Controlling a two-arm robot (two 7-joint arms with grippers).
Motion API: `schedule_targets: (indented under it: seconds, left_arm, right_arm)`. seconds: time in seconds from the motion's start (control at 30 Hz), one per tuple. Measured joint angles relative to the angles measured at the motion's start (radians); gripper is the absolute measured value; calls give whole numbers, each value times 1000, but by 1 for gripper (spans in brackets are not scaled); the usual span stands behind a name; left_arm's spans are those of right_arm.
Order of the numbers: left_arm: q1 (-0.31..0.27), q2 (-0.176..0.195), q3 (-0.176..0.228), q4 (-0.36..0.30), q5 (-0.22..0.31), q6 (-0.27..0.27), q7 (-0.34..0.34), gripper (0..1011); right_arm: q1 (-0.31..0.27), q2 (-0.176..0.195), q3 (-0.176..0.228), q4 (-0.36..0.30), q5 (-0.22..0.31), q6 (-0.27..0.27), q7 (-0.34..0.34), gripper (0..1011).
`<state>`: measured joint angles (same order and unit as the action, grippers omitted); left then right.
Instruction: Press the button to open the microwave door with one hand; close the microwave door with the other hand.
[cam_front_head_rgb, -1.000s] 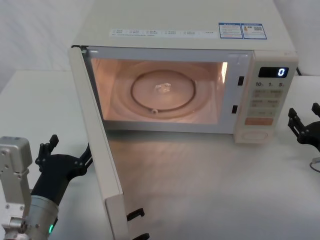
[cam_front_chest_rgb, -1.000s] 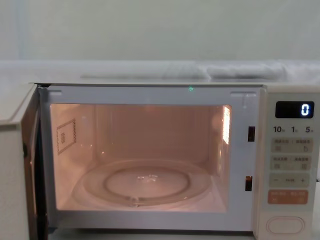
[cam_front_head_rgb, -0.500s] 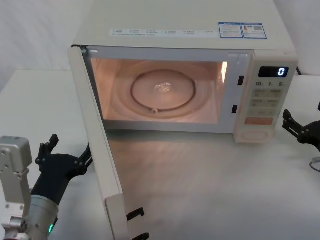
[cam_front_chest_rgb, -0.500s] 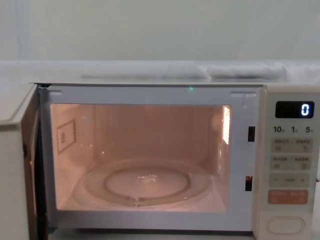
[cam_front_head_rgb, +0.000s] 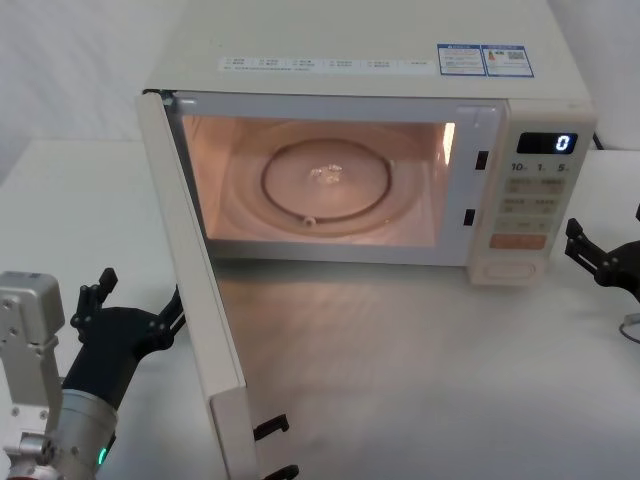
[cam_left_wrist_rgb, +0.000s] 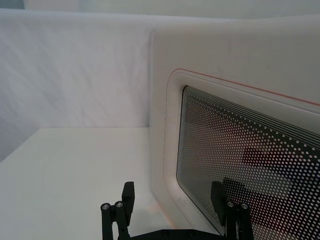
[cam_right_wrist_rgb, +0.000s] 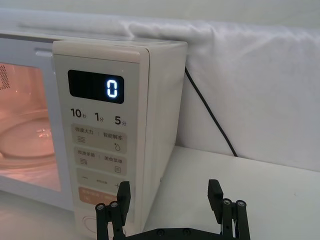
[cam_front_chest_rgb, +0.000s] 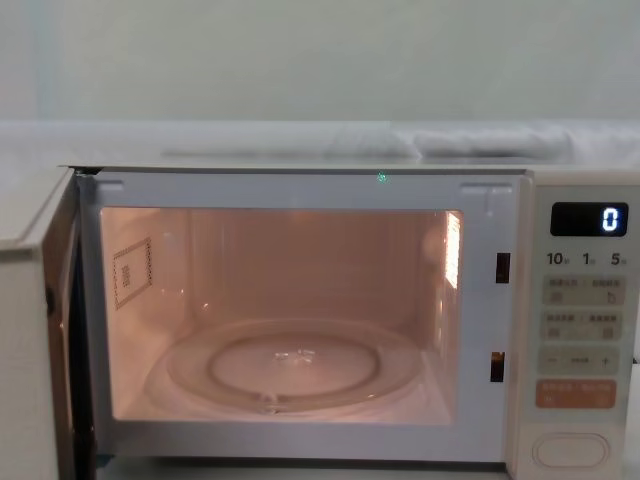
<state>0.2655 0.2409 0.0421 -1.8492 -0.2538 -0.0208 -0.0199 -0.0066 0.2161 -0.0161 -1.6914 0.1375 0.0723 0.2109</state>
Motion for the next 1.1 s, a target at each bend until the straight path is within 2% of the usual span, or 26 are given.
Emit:
schedule_targets:
  seconds: [1.1]
  left_arm:
    - [0,0,0,0,0,0,0,993]
  right_arm:
    - [0,0,0,0,0,0,0,1002]
